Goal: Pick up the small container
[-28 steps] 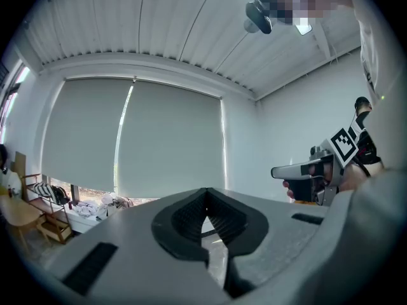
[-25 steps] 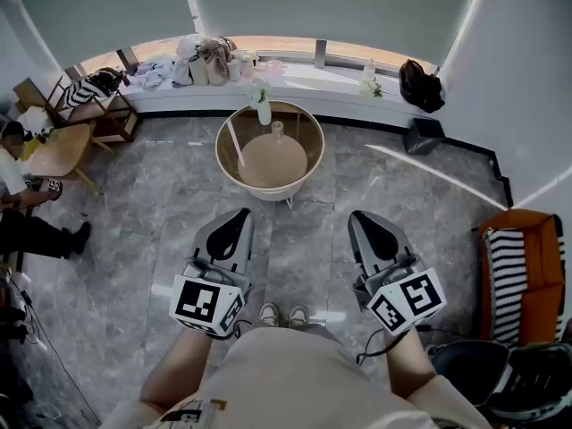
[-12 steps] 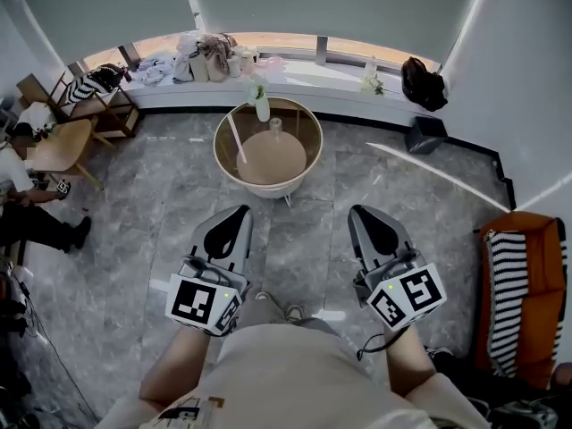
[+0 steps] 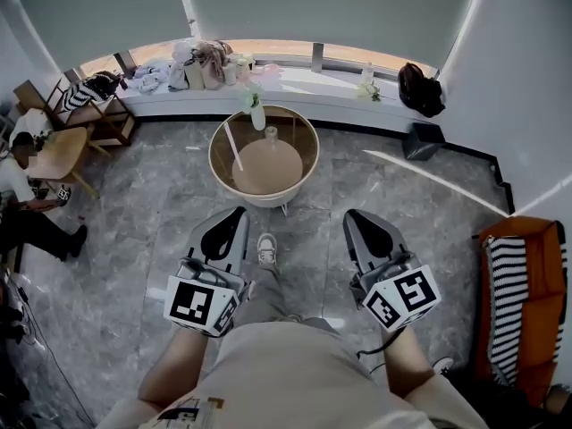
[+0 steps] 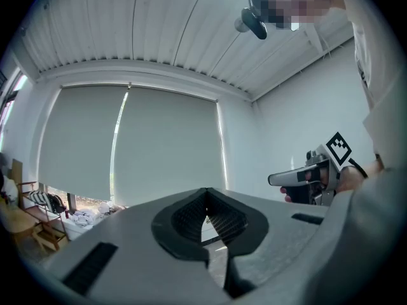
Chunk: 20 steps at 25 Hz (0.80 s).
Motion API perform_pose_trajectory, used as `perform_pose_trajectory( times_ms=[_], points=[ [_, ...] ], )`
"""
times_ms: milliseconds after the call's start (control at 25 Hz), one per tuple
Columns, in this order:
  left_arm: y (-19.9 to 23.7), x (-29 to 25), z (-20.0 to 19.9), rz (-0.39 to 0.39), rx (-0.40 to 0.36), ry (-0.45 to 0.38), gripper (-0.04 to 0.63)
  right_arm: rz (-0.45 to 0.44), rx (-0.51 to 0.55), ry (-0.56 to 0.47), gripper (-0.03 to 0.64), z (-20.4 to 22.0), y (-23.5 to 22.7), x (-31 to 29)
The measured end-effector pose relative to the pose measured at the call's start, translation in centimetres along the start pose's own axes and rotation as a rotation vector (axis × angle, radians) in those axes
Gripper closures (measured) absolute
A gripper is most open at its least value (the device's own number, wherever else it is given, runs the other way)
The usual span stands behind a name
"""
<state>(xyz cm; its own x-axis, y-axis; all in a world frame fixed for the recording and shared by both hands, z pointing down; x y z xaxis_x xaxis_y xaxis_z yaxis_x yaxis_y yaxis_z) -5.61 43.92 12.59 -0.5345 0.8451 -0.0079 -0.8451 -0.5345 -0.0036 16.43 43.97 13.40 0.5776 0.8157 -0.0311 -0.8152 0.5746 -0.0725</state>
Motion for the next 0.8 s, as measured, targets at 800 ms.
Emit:
perform_pose_trajectory(
  times_ms=[800],
  points=[
    [12.6, -12.2, 2.4, 0.006, 0.018, 0.027, 0.589, 0.059, -0.001, 0.052, 0.611, 0.9, -6.7, -14.7]
  ],
)
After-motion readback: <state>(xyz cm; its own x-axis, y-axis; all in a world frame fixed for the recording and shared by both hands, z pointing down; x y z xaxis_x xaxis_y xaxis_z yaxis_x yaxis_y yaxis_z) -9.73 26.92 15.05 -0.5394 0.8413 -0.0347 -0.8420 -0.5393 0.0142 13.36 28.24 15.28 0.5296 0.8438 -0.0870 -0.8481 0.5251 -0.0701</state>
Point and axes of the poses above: the fingertips, and each gripper's own axes: x backward along the fingers, y to its left, z out of its underside, the point moved 5 cm from there along x, backward along the fingers, and after that the axes turned 3 degrees about x, right-handed, at the moved point
